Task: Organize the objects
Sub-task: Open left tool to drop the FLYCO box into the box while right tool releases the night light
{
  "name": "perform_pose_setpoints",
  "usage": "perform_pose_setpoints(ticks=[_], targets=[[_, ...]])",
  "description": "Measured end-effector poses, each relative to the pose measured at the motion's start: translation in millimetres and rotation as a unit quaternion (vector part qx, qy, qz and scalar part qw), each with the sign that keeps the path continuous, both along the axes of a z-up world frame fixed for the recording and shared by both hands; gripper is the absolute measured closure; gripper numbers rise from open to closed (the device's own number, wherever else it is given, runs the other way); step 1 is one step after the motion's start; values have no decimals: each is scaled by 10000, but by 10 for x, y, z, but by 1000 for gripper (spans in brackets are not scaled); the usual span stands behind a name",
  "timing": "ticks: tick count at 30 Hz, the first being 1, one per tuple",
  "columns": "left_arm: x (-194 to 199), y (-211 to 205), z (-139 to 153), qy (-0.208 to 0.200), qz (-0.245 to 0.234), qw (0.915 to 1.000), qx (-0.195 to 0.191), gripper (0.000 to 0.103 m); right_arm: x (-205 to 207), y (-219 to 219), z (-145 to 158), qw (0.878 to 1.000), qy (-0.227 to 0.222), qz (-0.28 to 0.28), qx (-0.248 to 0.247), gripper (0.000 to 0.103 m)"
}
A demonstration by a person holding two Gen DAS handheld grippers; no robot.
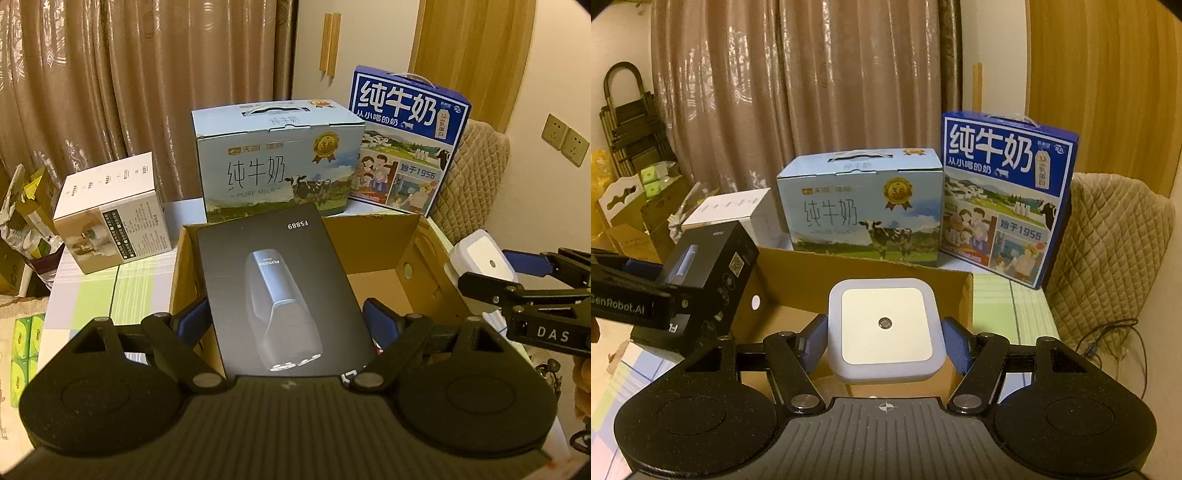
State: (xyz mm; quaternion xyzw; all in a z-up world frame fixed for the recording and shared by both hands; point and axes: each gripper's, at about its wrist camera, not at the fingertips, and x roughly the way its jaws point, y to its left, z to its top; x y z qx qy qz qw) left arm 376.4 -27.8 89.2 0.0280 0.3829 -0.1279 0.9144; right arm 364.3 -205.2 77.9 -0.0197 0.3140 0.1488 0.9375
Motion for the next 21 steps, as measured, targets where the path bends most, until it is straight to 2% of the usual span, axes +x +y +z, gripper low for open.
perform_pose_setpoints(ticks=[9, 21], targets=[[163, -20, -42, -210, 119, 9996, -171, 14, 17, -6, -62, 10000, 67, 16, 37, 40], [58, 35, -170, -88, 79, 9999, -64, 14, 36, 5, -112, 9999, 147, 13, 32, 40]])
